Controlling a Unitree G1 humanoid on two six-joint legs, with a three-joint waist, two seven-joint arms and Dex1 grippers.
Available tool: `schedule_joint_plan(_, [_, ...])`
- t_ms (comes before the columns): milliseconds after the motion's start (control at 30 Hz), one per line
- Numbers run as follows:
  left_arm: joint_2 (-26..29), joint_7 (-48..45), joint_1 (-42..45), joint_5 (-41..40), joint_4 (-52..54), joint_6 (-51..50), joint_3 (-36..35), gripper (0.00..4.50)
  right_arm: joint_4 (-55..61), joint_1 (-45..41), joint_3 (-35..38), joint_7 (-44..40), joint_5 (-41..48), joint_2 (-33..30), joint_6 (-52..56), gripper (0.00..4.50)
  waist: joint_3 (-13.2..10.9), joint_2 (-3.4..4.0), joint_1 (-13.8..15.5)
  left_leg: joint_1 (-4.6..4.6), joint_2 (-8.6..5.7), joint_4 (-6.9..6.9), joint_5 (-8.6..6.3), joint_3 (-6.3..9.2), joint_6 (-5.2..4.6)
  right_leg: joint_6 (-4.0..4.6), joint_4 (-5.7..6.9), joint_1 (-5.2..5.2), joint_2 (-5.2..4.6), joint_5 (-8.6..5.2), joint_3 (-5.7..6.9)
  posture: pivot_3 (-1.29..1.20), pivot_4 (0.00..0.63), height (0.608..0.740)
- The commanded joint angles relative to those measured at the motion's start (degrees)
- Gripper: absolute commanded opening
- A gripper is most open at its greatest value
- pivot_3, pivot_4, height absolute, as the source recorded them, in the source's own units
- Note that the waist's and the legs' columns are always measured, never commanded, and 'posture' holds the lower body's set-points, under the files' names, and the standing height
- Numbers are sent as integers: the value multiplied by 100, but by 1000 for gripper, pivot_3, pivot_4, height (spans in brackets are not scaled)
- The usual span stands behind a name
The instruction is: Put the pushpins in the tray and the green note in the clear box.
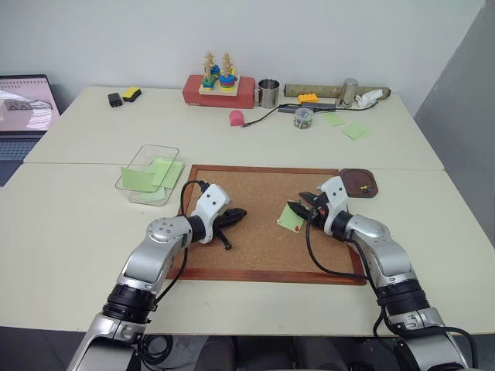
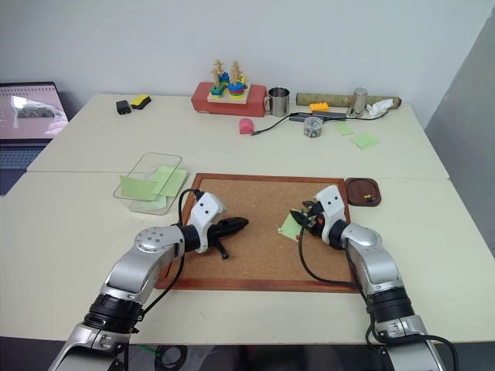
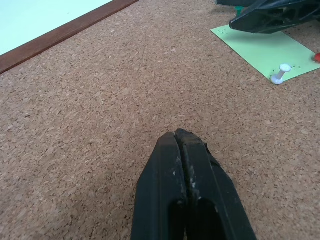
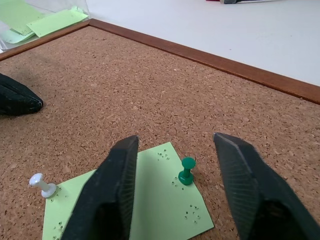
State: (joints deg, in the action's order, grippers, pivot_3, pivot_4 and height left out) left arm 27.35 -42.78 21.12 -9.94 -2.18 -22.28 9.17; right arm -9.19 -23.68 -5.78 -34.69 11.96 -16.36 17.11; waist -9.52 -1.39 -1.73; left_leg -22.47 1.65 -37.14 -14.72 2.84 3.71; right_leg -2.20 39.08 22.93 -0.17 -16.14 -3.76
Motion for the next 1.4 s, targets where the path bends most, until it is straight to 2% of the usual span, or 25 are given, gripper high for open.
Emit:
schedule_joint_plan(33, [-33, 70, 44, 134, -50, 17, 34, 0, 142, -31, 46, -27, -42, -24, -163, 1305, 0, 0, -1, 0, 0, 0, 0, 0, 0, 0, 0, 0, 0, 0, 0, 0, 150, 740])
schedule_joint_plan(167, [-43, 54, 87, 158, -74, 29, 33, 0, 174, 3, 24, -31, -78, -42, -199, 427, 0, 0, -3, 0, 0, 0, 0, 0, 0, 0, 0, 0, 0, 0, 0, 0, 150, 740])
schedule_joint_plan(267, [-57, 48, 124, 191, -121, 43, 37, 0, 157, -3, 25, -28, -127, -52, -240, 40, 0, 0, -7, 0, 0, 1, 0, 0, 0, 0, 0, 0, 1, 0, 0, 0, 150, 740])
schedule_joint_plan(400, [-72, 41, 173, 241, -175, 41, 51, 0, 198, -23, 88, -28, -137, -43, -311, 40, 0, 0, -8, -1, 1, 2, 0, 1, 0, 0, -1, 1, 1, 0, 1, 0, 150, 740])
schedule_joint_plan(633, [-21, 6, 125, 322, -183, -19, 103, 0, 1016, 19, 355, -294, 502, -27, -101, 40, -2, 4, -2, -3, 0, 2, 0, 2, 0, 0, -2, 1, 1, 0, 2, 0, 150, 740])
schedule_joint_plan(800, [-29, 0, 143, 346, -218, -26, 102, 0, 1321, 8, 338, -261, 493, -114, 57, 40, -3, 4, -12, -5, 2, 2, 0, 6, 0, 0, -1, 5, 3, 0, 4, 0, 150, 740])
schedule_joint_plan(1300, [-22, -33, 118, 349, -156, -78, 105, 0, 1036, -204, 521, 33, 311, -312, 45, 40, -3, 4, -12, -4, 1, 5, 0, 3, 0, 0, -1, 5, 2, 0, 2, 0, 150, 740])
schedule_joint_plan(1400, [-24, -54, 107, 342, -144, -92, 123, 0, 646, -393, 830, 640, 150, -266, 29, 40, -3, 4, -12, -4, 1, 4, 0, 2, 0, 0, -2, 5, 2, 0, 1, 0, 150, 740])
